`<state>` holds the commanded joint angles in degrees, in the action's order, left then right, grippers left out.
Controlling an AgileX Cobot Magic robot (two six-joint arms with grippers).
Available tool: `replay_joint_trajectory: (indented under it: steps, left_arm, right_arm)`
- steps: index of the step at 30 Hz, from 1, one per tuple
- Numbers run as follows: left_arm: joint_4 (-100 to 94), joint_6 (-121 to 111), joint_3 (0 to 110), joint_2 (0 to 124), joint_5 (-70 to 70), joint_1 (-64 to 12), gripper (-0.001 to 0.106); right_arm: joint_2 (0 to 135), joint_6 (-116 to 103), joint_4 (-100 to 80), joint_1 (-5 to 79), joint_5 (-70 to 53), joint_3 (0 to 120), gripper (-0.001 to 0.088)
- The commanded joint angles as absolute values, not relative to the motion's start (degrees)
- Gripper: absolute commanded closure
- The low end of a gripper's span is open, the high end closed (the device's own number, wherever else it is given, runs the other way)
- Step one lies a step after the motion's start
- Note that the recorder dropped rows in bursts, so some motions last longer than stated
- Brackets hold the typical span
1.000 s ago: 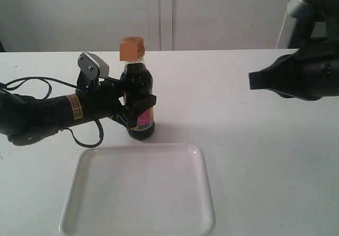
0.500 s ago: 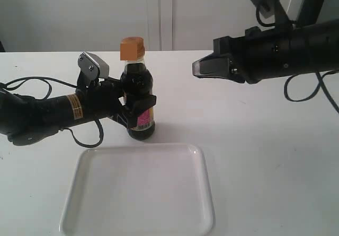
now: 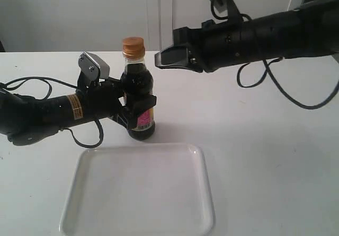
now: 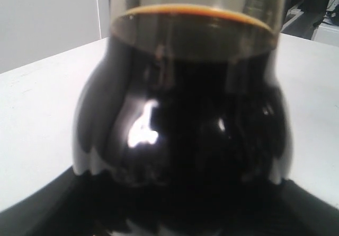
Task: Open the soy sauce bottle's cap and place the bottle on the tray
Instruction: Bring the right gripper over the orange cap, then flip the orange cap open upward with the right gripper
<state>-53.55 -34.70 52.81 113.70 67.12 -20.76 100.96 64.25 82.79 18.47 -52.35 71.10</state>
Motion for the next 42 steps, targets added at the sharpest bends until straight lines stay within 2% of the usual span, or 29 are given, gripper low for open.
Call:
replay_joint_trajectory:
  steps: [10, 33, 42]
  left_arm:
    - [-53.55, -34.42, 52.81, 113.70, 65.34, -20.76, 0.105]
    - [-54.21, -31.22, 52.81, 113.70, 65.34, -20.76, 0.105]
    - [-54.20, -31.11, 52.81, 113.70, 64.85, -20.76, 0.105]
  right_arm:
    - [105.80, 64.03, 83.10, 22.20, -49.81, 76.47, 0.0868]
    - [110.01, 61.22, 82.68, 22.20, -49.68, 86.13, 0.0868]
    - [110.01, 59.85, 82.41, 21.51, -44.17, 90.06, 0.0868]
